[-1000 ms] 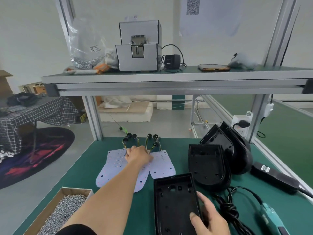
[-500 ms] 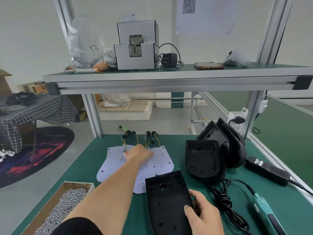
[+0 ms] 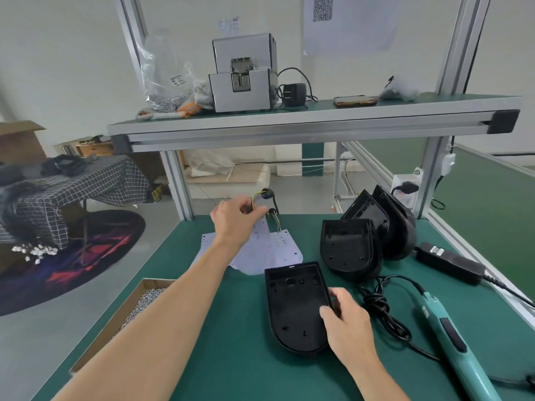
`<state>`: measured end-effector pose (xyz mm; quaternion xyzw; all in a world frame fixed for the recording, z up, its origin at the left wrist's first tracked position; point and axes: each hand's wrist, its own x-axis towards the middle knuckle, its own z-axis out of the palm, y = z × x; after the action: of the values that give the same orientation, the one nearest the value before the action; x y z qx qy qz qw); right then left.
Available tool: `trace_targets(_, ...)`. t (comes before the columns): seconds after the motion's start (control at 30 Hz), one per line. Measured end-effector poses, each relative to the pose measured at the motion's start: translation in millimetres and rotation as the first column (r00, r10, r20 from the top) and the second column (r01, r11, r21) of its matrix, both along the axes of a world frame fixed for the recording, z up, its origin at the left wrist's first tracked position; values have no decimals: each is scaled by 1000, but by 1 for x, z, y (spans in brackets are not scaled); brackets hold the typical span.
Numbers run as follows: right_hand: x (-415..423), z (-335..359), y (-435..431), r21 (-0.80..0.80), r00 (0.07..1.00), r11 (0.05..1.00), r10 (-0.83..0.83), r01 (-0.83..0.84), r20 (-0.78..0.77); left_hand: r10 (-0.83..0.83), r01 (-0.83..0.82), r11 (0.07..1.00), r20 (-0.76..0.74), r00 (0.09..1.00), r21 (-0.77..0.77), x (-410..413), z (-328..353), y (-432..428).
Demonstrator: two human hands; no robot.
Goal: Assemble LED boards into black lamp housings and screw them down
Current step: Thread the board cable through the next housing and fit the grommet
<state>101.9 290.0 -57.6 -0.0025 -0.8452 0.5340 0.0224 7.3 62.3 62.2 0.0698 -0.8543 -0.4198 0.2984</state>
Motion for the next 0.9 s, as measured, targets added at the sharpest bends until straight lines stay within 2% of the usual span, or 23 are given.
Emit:
trace_targets(0.13, 5, 4, -3, 24, 1000, 1000, -12, 12, -6, -77, 82, 996, -194, 978, 16, 49, 35, 8)
trace_targets(0.27, 15, 5, -4, 82, 999, 996, -35, 32, 32, -156, 148, 988, -378, 913, -52, 91, 66, 18)
trace_targets(0.43, 35, 2, 0, 167, 997, 986, -36, 24, 71, -193, 150, 981, -530, 826, -124, 139, 105, 41)
trace_targets(0.57, 40, 5, 3, 273, 998, 961, -57, 44, 38, -285, 269, 955, -618, 732, -122, 172, 131, 59)
trace_targets(0.67, 38, 15, 4, 165, 993, 981, -92, 104, -80, -361, 339, 925, -681, 637, -173, 192, 152, 73)
trace_targets(0.77, 30, 34, 4, 6, 987, 1000, -11, 12, -158, -413, 388, 898, -699, 584, -208, 200, 169, 85)
trace_targets(0.83, 25, 45, 3, -72, 982, 996, 31, -45, -188, -422, 453, 880, -672, 609, -143, 200, 172, 89)
trace_targets(0.9, 25, 52, 3, -134, 974, 977, 139, -164, -178, -436, 508, 860, -597, 673, -55, 193, 167, 92)
